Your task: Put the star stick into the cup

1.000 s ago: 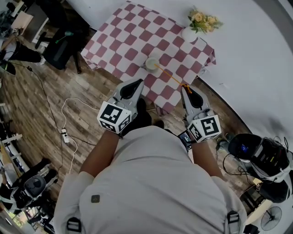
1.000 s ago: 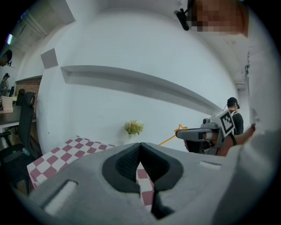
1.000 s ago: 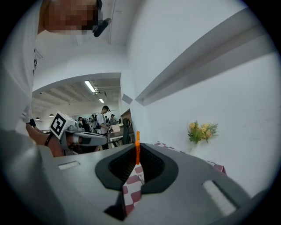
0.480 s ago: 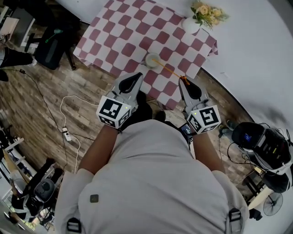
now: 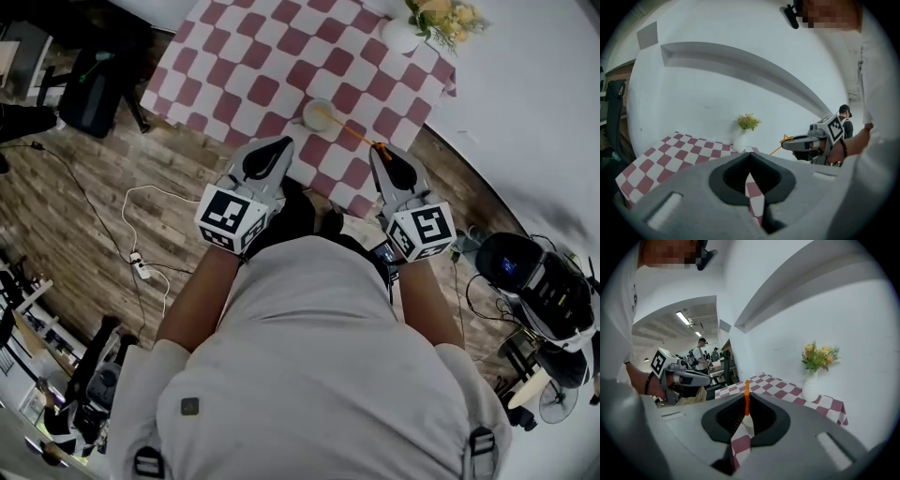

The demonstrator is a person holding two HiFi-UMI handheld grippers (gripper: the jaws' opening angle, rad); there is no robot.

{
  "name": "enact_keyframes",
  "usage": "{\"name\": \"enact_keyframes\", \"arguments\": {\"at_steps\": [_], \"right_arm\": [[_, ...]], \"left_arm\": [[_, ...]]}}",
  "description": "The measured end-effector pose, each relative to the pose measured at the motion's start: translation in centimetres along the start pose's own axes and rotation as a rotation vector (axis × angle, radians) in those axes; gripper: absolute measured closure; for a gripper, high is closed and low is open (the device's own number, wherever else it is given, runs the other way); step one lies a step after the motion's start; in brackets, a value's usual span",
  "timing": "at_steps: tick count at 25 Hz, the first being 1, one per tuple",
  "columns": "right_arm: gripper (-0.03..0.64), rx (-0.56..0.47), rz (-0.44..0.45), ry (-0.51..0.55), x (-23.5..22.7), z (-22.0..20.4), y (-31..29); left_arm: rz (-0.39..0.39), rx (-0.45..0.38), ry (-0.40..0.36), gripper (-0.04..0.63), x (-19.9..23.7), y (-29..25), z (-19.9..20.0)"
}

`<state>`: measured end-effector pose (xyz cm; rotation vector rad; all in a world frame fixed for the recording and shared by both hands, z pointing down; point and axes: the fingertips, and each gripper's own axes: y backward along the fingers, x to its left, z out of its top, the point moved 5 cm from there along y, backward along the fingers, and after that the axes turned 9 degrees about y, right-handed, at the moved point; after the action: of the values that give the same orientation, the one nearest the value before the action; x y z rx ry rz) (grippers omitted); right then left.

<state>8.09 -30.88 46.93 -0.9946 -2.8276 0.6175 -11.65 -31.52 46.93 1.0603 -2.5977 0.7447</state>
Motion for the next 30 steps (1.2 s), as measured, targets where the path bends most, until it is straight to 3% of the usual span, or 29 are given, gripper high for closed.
{"name": "enact_keyframes", "arguments": {"at_steps": [18, 30], "right_arm": [[0.588, 0.169, 0.032, 0.028, 0.0, -4.3, -5.7], [0.569, 0.229, 0.05, 0.022, -0.3, -6.7, -8.0]], "left_arm": [[-0.044, 0.077, 0.033, 0.591, 3.2, -2.7, -1.3], [-0.023, 0.093, 0.046, 0.591, 4.1, -2.6, -2.2]]}}
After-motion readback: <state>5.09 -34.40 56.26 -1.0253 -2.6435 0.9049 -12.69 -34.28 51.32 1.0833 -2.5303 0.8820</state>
